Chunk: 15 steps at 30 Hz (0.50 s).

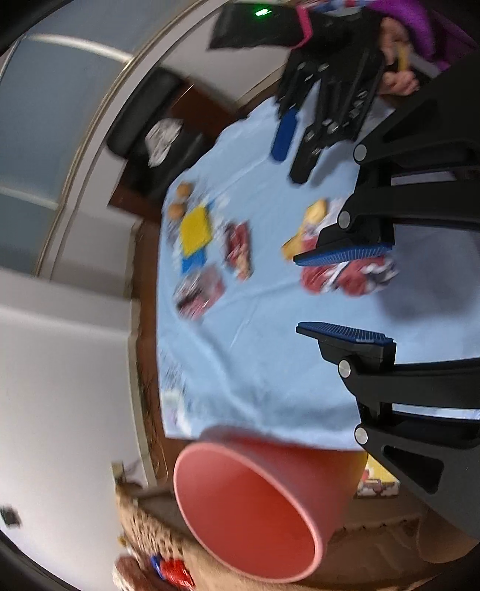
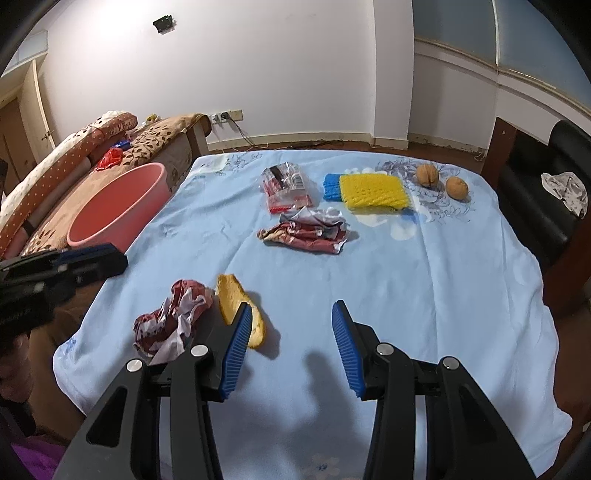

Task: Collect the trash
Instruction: 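Grasp the crumpled red-and-white paper with the left gripper while the right gripper grasps the bread crust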

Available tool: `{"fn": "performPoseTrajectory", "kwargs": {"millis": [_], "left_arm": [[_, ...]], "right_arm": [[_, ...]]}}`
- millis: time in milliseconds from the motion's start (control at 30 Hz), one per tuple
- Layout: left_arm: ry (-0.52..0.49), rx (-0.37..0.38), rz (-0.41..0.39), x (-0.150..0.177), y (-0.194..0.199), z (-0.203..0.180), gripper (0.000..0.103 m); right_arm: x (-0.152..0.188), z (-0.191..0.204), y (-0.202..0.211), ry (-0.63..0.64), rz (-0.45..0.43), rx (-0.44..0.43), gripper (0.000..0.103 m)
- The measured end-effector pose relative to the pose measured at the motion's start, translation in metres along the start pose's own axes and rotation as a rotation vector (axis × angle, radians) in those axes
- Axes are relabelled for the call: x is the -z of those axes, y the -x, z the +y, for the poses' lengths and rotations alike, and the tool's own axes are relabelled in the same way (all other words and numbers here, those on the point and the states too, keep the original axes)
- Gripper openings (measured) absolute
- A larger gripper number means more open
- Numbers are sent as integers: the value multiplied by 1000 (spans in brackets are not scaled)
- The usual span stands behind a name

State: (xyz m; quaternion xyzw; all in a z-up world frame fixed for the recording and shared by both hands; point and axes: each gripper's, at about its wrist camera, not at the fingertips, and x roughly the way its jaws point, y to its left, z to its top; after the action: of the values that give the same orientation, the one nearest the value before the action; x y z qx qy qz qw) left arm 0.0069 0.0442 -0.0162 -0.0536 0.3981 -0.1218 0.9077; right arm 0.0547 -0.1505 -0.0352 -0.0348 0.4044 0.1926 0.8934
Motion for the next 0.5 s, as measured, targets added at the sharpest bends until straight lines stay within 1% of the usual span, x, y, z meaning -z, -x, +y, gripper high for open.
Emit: {"fn": "performPoseTrajectory", "kwargs": {"millis": [100, 233, 333, 500], "left_arm": [[-55, 42, 52, 10, -7, -8, 31], [-100, 64, 97, 21, -17, -15, 31], [-114, 65, 121, 26, -24, -18, 31], [-112, 29, 136, 26, -35, -19, 31]], "right_arm": [[4, 2, -2, -1, 9, -12, 44], [8, 3, -5, -5, 23, -26, 44], [8, 3, -7, -9, 32, -33, 44], [10, 3, -11, -9, 41, -40, 44]]}}
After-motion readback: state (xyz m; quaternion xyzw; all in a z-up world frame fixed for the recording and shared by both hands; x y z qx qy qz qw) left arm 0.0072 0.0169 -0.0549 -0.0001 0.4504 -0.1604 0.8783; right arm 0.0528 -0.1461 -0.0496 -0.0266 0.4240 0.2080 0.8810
